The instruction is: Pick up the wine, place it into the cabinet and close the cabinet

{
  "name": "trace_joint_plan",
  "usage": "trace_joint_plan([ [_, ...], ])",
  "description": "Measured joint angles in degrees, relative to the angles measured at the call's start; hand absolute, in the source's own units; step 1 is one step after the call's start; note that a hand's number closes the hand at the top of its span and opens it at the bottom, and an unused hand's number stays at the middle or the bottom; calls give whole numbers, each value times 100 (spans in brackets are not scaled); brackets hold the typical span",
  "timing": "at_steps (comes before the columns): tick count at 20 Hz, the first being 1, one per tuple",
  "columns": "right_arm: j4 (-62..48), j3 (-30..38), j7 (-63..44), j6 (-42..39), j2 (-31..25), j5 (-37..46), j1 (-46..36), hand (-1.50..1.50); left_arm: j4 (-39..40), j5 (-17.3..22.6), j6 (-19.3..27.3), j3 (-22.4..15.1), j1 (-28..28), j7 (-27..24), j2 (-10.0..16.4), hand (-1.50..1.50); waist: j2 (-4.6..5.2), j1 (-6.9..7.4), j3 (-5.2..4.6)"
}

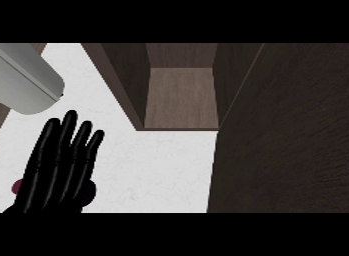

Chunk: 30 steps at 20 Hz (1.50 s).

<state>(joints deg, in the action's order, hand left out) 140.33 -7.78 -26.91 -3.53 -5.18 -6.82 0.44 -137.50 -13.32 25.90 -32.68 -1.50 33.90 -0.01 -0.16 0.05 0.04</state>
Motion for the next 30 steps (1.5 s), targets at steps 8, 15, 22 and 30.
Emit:
trace_joint_plan([
  [8, 72, -97, -269, 104, 33, 59, -143, -150, 74, -302, 412, 108, -164, 428, 94, -150, -5, 10, -1],
  [15, 99, -92, -415, 172, 74, 103, -279, -150, 94, -286, 524, 434, 344, 37, 279, -150, -1, 8, -6],
  [22, 115, 22, -451, 130, 44, 134, -347, -150, 49, -31, 429, 1114, 921, -512, 597, -150, 3, 11, -7],
  [30, 139, -46, -566, 145, 101, 159, -431, -150, 84, 1225, -13, 2429, 1601, -1350, 832, -150, 4, 15, -11],
])
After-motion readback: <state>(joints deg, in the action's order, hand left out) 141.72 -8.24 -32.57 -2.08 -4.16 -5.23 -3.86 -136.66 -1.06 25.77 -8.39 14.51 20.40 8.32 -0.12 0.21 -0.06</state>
